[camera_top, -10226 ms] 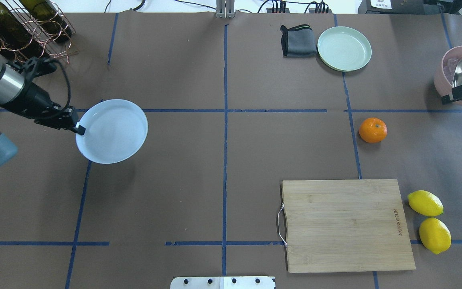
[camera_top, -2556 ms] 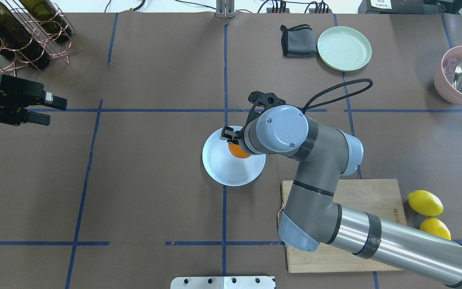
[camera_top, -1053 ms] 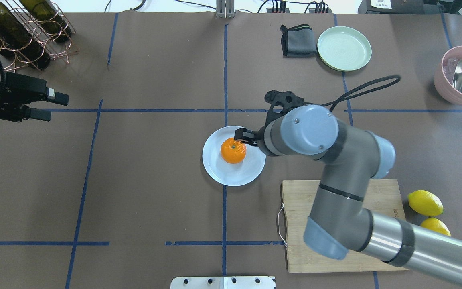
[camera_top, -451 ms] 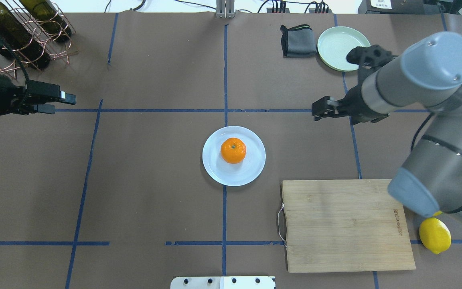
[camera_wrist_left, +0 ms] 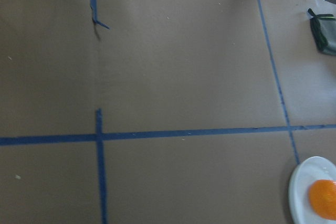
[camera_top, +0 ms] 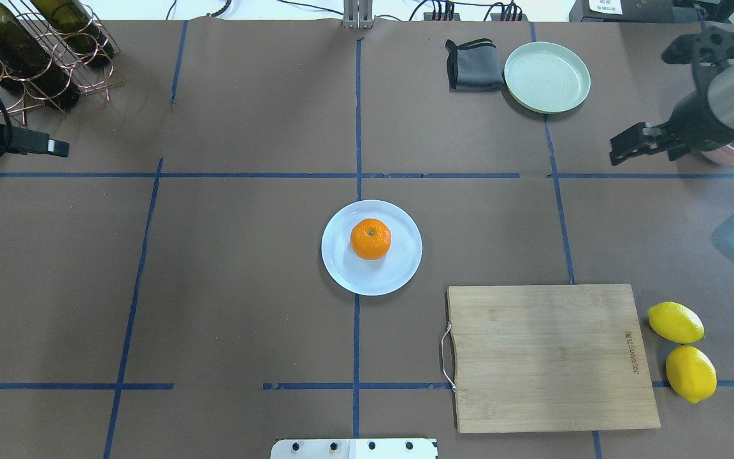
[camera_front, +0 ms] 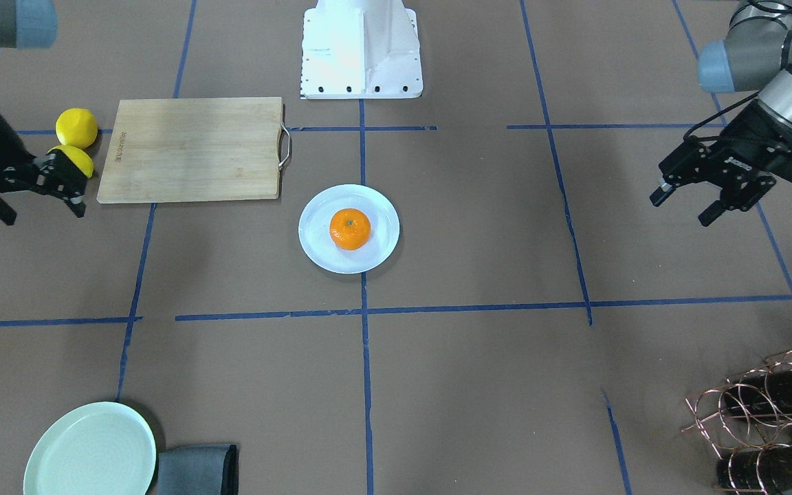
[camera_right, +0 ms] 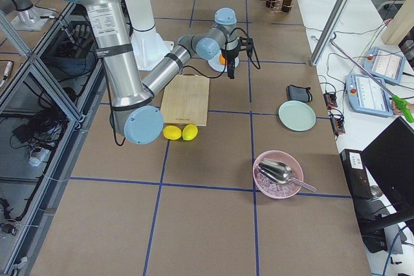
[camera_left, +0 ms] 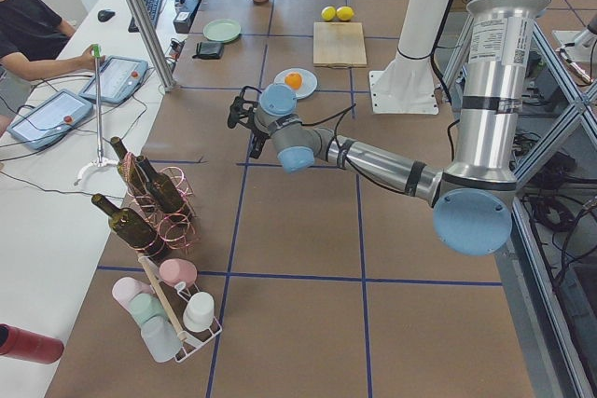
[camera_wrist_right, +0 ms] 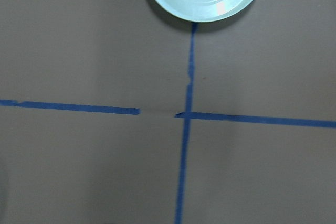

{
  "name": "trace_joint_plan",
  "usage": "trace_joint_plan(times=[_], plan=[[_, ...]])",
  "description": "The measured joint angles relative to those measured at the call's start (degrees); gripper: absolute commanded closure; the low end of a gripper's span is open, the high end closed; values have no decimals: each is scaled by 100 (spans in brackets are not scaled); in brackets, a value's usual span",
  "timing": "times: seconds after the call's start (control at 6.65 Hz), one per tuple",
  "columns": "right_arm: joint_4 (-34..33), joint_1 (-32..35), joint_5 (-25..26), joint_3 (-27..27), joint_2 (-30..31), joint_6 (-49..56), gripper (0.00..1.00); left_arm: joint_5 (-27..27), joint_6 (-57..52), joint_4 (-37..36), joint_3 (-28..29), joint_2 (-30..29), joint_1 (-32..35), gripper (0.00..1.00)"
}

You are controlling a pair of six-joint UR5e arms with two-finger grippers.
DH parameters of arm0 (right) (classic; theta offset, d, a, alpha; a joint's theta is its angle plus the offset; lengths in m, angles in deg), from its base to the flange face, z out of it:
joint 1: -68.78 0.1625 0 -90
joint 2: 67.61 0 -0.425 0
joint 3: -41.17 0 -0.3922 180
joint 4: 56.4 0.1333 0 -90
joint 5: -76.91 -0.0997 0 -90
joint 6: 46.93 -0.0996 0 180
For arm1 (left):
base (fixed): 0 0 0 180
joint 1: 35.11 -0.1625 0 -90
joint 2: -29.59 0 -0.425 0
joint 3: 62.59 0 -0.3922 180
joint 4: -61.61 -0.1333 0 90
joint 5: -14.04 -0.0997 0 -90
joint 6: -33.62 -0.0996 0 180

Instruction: Pick orange to plate

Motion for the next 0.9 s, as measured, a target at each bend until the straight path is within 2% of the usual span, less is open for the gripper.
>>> trace_joint_plan(times=[0.3,0.45,0.6,0.9], plan=[[-572,787,-162,263,72,1604,0,47,-2443,-1558,-19,51,825,0],[-717,1203,-479,529,76,2218,0,177,-3218,-2473,-56,29,1176,0],[-767,1600,-867,873,68,2736,0,474,-3538,-3136,-106,43,1393,0],[-800,2131,-1408,1564,25,3508,0,946,-3972,-3802,-161,278,1601,0]])
